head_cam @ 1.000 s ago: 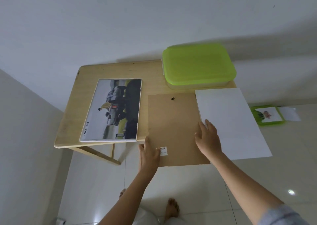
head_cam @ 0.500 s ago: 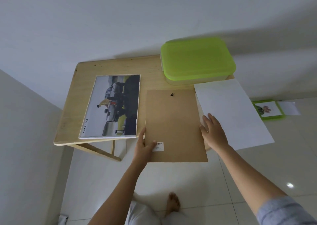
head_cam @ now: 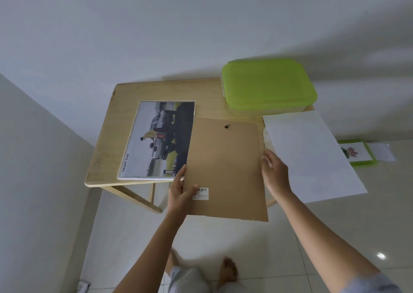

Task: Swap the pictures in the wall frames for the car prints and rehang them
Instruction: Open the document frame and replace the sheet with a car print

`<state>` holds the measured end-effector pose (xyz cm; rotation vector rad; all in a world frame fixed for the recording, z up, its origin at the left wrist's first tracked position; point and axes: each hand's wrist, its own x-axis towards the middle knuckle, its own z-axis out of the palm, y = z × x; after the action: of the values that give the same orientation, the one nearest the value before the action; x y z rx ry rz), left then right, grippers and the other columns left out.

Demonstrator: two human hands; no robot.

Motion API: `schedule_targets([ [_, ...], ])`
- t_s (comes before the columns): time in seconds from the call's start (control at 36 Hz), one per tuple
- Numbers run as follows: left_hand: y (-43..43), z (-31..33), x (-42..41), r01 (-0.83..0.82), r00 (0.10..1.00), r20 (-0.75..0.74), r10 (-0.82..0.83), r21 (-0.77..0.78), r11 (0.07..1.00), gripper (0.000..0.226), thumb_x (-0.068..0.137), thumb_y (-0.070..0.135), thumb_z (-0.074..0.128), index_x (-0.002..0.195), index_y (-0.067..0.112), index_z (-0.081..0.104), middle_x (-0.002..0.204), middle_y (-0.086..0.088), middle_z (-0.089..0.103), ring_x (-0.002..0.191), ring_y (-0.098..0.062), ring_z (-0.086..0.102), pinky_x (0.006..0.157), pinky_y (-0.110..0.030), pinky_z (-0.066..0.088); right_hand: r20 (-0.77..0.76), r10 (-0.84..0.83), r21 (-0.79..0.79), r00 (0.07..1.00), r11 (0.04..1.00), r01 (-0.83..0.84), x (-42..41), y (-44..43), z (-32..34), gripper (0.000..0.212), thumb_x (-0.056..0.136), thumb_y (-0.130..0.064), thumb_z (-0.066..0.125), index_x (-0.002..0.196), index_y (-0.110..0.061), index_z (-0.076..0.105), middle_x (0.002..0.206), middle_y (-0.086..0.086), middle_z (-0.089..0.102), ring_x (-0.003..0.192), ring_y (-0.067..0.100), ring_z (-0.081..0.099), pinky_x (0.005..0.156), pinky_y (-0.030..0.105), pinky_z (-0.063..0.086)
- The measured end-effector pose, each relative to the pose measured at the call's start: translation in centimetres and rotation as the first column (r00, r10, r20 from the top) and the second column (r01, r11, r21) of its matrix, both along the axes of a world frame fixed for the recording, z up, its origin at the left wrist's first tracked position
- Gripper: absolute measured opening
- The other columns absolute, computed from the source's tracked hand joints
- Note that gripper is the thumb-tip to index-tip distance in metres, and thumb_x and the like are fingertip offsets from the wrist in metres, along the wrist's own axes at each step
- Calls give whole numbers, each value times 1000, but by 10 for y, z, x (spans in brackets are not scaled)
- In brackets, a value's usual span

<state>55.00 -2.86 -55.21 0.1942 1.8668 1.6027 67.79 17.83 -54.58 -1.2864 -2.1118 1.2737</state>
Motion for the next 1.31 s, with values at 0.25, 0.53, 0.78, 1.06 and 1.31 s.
schedule_targets([
  [0.25, -58, 12, -51, -131, 991, 18, 130, 40, 991, 75, 62, 23, 71, 132, 30, 45, 91, -8, 73, 78, -26, 70, 73, -36, 58, -113, -9, -85, 994, 996, -1, -79, -53, 23, 42, 86, 1, 49, 128, -5, 52, 117, 3, 57, 100, 15, 55, 84, 20, 41],
  [0.53, -97, 23, -136, -149, 989, -8, 149, -34, 988, 75, 61, 20, 63, 134, 26, 44, 98, -11, 70, 78, -23, 67, 71, -33, 53, -156, 46, -183, 987, 980, -75, -165, -91, 28, 39, 76, 7, 44, 92, -19, 68, 82, -5, 69, 82, 24, 62, 51, 14, 38],
  [0.78, -98, 13, -198, 7, 1000, 23, -6, -80, 997, 71, 63, 26, 60, 131, 31, 40, 111, -4, 62, 90, -21, 63, 70, -26, 51, -42, -89, -162, 995, 983, 81, -207, -99, 13, 41, 86, 4, 49, 125, -3, 56, 122, 13, 60, 88, 17, 55, 61, 11, 40],
  [1.06, -87, -4, -219, 131, 991, 14, -130, -102, 986, 54, 88, 3, 56, 129, 33, 35, 105, 3, 57, 91, -16, 61, 68, -17, 50, 19, -176, -61, 984, 982, 176, -217, -96, 0, 37, 87, 1, 49, 124, -4, 58, 110, 16, 64, 85, 23, 58, 61, 12, 42],
  [1.31, -88, -11, -223, 240, 944, -135, -300, -341, 909, 71, 86, 27, 64, 145, 28, 24, 114, 2, 53, 101, -16, 56, 83, -26, 47, 91, -181, -48, 979, 981, 186, -221, -93, -11, 41, 88, -4, 51, 128, -9, 54, 95, 14, 59, 80, 18, 51, 71, 22, 36],
])
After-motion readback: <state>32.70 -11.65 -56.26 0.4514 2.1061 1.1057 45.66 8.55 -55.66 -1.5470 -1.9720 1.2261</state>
